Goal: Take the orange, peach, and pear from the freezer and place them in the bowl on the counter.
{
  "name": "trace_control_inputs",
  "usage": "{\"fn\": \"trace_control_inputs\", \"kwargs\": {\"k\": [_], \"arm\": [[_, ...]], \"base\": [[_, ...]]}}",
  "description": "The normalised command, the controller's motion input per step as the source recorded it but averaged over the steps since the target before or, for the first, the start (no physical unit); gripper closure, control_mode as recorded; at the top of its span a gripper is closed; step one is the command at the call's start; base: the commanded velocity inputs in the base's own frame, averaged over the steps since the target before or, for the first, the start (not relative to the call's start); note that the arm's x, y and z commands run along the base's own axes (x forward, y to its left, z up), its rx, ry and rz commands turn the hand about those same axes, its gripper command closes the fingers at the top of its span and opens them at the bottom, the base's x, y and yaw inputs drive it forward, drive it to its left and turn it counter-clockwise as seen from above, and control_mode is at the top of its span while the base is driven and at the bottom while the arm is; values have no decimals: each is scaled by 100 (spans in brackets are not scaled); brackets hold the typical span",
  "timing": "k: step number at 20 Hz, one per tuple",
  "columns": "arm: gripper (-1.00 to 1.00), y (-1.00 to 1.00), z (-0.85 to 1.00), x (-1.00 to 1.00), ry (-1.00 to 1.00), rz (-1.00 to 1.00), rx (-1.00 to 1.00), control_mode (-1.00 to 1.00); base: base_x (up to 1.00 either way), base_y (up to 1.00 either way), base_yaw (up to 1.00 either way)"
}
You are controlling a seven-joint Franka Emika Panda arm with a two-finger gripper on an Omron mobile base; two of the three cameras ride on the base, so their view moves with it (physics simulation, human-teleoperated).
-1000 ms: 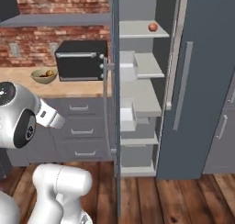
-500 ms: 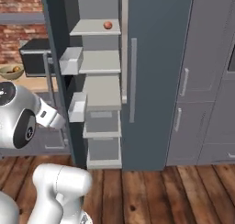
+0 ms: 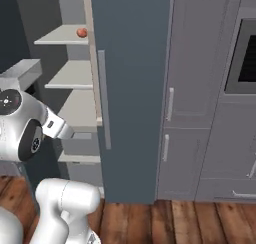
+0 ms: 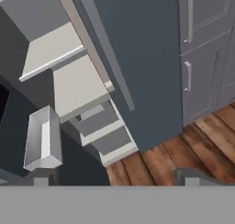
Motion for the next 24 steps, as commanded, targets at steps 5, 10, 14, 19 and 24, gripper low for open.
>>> {"fn": "trace_control_inputs", "kwargs": {"k": [5,10,14,19,24], "arm": [[-100,0,0,0,0,0,0,100],[-100,0,0,0,0,0,0,100],[-100,0,0,0,0,0,0,100],[-100,0,0,0,0,0,0,100],[-100,0,0,0,0,0,0,100]], "base": [[55,-12,30],[62,0,25],[88,1,10],[79,2,6],[54,29,0]]}}
